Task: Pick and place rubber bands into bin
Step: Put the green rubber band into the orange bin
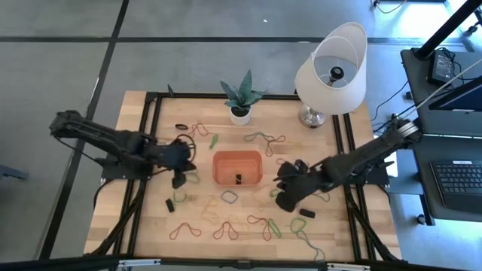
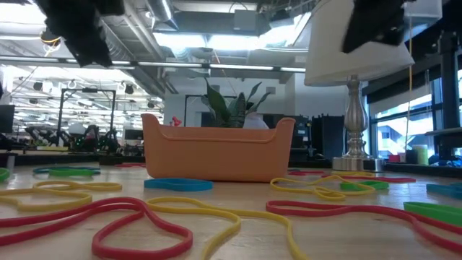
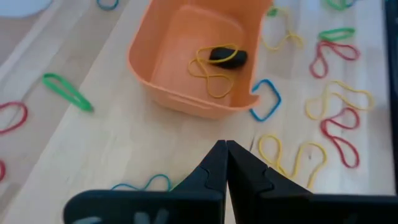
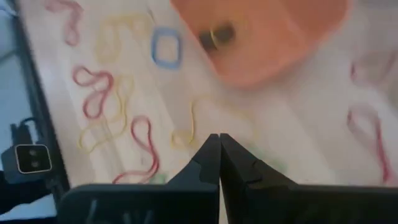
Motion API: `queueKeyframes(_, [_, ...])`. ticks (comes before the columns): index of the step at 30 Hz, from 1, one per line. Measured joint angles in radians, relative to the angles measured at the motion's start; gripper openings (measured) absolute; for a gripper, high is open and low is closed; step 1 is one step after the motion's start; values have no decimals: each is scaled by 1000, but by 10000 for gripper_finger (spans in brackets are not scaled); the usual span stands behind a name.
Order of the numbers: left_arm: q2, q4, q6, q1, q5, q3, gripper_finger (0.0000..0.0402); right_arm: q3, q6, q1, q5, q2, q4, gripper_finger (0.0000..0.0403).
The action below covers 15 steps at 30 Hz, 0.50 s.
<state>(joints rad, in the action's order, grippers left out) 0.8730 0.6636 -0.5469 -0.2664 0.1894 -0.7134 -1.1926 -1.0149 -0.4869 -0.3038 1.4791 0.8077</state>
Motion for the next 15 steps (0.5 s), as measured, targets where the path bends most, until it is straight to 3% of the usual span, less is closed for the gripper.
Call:
queueKeyframes(5, [-116,-1,57,-7,0,44,3,-135,-332,-48,151,154,158,4])
queueKeyframes(15, [-178,36,134,-7,-46,53,3,-143,-891,-169,278,330,164,55])
